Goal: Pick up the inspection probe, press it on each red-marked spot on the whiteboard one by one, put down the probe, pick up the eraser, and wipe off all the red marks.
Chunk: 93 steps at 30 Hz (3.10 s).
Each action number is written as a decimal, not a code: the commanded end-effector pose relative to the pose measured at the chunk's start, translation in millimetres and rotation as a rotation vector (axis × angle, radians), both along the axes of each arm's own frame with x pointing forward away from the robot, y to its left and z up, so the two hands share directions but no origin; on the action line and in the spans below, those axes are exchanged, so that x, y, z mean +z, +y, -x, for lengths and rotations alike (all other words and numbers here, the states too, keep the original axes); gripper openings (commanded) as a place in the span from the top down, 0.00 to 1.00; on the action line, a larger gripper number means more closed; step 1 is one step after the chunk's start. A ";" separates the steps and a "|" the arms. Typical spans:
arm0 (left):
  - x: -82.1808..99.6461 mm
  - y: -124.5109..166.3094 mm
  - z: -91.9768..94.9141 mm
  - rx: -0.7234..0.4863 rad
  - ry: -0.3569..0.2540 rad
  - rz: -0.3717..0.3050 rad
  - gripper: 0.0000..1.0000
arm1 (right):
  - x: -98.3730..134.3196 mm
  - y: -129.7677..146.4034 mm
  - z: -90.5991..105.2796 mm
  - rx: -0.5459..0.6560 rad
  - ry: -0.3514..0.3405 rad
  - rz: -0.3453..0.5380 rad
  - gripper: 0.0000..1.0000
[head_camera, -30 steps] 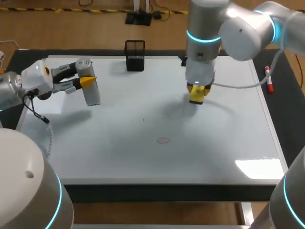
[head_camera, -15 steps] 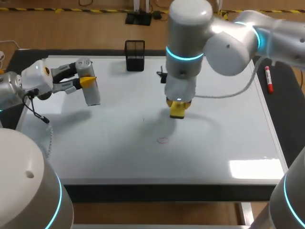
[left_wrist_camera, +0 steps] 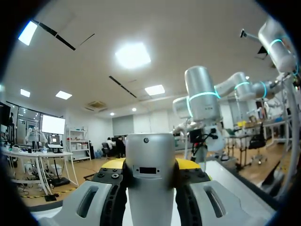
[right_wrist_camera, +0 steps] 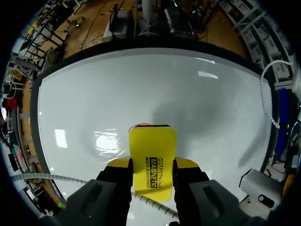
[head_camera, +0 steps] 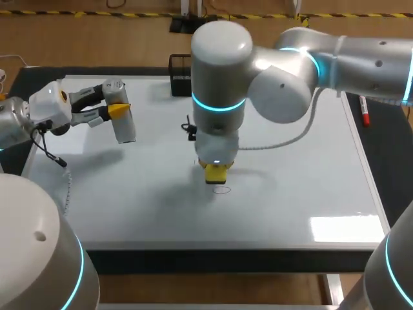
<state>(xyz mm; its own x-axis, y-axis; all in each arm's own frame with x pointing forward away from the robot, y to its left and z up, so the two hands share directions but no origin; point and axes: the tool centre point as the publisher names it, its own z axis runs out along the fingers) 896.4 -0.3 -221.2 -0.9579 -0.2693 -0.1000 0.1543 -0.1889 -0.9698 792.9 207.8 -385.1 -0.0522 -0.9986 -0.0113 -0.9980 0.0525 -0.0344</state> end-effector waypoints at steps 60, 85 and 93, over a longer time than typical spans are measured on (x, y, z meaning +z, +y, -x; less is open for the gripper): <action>1.3 0.2 0.6 0.001 0.000 -0.001 1.00 | -46.1 -47.1 29.0 -0.085 -0.015 0.072 1.00; 1.3 0.2 0.6 0.001 0.000 -0.001 1.00 | -6.6 -74.0 14.3 -0.097 -0.026 0.052 1.00; 1.3 0.2 0.6 0.001 0.000 -0.001 1.00 | 3.9 -82.2 -3.3 -0.099 -0.036 0.053 1.00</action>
